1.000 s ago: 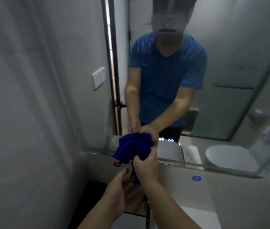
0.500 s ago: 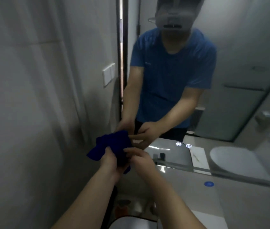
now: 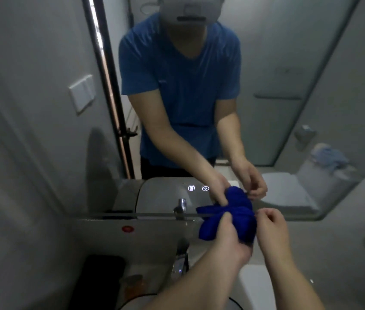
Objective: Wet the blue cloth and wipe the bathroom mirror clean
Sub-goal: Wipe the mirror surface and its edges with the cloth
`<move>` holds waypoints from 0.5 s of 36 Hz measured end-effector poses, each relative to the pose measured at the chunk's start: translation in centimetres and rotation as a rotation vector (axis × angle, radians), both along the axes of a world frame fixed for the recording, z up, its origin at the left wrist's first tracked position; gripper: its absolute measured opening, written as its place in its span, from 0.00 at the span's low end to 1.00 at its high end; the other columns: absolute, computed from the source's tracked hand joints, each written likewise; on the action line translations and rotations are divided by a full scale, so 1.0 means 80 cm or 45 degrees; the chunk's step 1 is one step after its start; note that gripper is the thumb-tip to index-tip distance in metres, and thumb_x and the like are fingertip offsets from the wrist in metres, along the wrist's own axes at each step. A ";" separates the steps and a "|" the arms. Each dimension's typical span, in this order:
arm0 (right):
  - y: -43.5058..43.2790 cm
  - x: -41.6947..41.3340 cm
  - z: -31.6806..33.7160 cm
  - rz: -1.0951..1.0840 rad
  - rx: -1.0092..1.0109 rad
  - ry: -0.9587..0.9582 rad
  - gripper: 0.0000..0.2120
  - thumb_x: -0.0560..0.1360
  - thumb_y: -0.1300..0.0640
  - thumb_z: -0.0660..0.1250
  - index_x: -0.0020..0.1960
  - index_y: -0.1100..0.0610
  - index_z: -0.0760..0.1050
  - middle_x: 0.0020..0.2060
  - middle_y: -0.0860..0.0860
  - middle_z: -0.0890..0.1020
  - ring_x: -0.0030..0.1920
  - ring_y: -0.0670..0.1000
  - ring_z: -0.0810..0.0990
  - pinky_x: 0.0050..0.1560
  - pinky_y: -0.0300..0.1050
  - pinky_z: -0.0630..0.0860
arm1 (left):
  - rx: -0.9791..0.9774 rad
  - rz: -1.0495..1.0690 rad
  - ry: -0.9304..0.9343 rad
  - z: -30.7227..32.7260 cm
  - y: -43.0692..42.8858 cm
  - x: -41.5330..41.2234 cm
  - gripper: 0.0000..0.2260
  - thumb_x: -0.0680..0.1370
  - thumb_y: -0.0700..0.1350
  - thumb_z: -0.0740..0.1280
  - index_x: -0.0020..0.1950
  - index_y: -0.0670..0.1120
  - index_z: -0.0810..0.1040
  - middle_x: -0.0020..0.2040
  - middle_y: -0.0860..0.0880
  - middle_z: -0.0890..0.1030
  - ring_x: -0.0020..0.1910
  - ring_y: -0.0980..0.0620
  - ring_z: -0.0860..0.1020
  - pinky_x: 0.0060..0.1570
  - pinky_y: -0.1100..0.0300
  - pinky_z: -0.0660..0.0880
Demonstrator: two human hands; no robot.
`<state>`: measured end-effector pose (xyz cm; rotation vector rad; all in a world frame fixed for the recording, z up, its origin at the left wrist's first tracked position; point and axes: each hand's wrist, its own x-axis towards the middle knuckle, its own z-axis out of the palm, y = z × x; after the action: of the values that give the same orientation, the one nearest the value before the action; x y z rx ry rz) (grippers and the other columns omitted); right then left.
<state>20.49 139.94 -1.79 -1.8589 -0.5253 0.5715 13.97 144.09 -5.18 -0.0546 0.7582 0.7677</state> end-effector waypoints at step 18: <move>0.041 -0.126 -0.045 0.603 -0.115 -0.313 0.06 0.80 0.60 0.69 0.48 0.50 0.77 0.45 0.54 0.83 0.45 0.56 0.82 0.47 0.51 0.75 | 0.179 0.489 0.647 -0.059 0.081 -0.240 0.22 0.82 0.64 0.65 0.65 0.48 0.79 0.58 0.51 0.84 0.50 0.52 0.85 0.47 0.54 0.84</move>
<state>10.44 143.20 -5.43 -1.9075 -1.1375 0.6866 -5.27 150.61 -9.93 0.1307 1.1920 1.2232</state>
